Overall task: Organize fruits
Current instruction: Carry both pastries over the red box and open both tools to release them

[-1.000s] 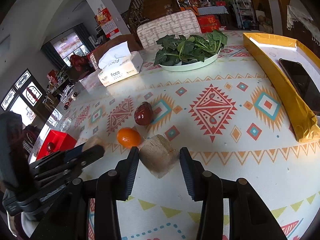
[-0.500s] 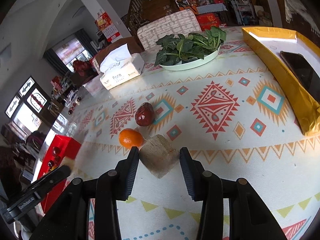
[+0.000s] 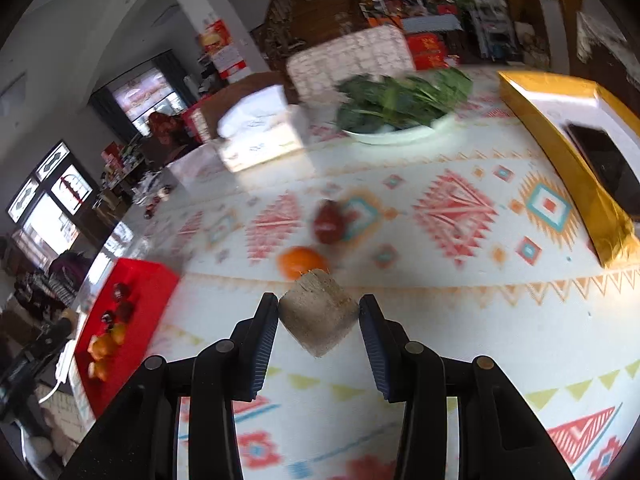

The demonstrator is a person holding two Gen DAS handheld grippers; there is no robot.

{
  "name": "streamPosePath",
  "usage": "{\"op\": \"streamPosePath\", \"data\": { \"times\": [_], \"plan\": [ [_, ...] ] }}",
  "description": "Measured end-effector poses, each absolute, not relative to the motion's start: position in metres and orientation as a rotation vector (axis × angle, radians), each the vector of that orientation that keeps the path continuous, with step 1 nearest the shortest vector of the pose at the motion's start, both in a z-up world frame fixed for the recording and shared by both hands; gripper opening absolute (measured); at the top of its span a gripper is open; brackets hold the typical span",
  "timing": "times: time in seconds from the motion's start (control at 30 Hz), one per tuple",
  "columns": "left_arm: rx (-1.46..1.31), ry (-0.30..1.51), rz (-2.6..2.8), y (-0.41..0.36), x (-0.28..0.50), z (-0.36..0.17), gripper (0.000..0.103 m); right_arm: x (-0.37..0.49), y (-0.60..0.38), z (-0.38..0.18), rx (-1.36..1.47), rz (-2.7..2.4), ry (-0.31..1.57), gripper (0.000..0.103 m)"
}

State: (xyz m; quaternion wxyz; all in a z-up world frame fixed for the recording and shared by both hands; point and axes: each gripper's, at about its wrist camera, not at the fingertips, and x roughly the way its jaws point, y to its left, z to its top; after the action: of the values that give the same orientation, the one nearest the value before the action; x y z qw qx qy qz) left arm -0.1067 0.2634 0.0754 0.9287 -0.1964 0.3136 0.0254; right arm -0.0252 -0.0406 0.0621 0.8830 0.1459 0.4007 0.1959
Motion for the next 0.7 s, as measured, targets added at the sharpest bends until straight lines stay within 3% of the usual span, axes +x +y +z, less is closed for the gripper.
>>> {"op": "streamPosePath", "data": {
  "times": [0.3,0.7],
  "plan": [
    [-0.455,0.617,0.098,0.311,-0.133,0.069,0.031,-0.045,0.068,0.097,0.153,0.563,0.821,0.046],
    [-0.414,0.588,0.076,0.312,-0.144,0.075,0.031,-0.065,0.141,0.113,0.063,0.640,0.818,0.046]
  ]
}}
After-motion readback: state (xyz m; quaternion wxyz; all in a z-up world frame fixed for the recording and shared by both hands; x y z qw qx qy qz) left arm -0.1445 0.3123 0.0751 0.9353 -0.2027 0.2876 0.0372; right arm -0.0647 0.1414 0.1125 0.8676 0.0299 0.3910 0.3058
